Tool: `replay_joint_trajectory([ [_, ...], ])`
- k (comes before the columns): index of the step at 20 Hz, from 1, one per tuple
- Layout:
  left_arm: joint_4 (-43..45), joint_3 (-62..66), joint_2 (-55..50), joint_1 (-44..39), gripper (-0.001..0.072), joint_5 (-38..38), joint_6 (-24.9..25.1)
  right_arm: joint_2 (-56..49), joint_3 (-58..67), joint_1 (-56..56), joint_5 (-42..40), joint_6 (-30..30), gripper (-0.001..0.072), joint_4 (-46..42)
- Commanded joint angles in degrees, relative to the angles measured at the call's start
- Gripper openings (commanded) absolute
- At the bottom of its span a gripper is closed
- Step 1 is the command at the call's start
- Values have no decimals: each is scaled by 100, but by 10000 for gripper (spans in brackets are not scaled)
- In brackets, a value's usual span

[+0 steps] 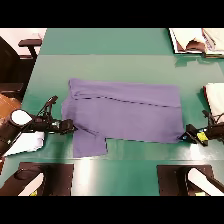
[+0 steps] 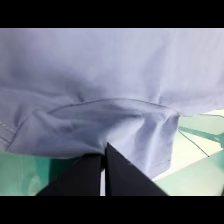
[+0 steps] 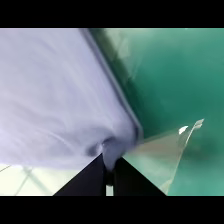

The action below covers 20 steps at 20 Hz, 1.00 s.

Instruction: Fold the shirts.

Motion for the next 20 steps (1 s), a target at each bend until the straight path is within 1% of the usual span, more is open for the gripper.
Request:
replay_joint_trajectory([
  [1,20,33,4,-4,21,-592,-2,7,450,450,284,-2,16,63],
  [3,157,31,155,-4,21,-922,-33,48,758,603,691,0,15,-216],
  [6,748,31,905,-4,21,-1322,-529,586,916,719,1078,2,16,-901],
  [7,828,31,1165,-4,21,-1561,-669,859,916,715,1207,2,16,-1091],
  [9,763,31,1622,-4,21,-2133,-927,1357,914,647,1445,2,16,-1384],
  [11,697,76,1825,-4,21,-2269,-1110,1744,922,474,1473,35,15,-1366],
  [13,758,310,1742,-4,21,-1965,-1102,1786,1036,466,1311,109,14,-1368],
  [15,872,682,1384,-2,21,-1397,-876,1436,1349,669,1099,111,14,-1364],
  [18,1167,1438,417,-2,22,-686,-485,463,2140,1187,702,160,14,-1364],
  [20,1180,2022,-404,-2,22,-367,-254,-306,2817,1464,603,199,14,-1364],
])
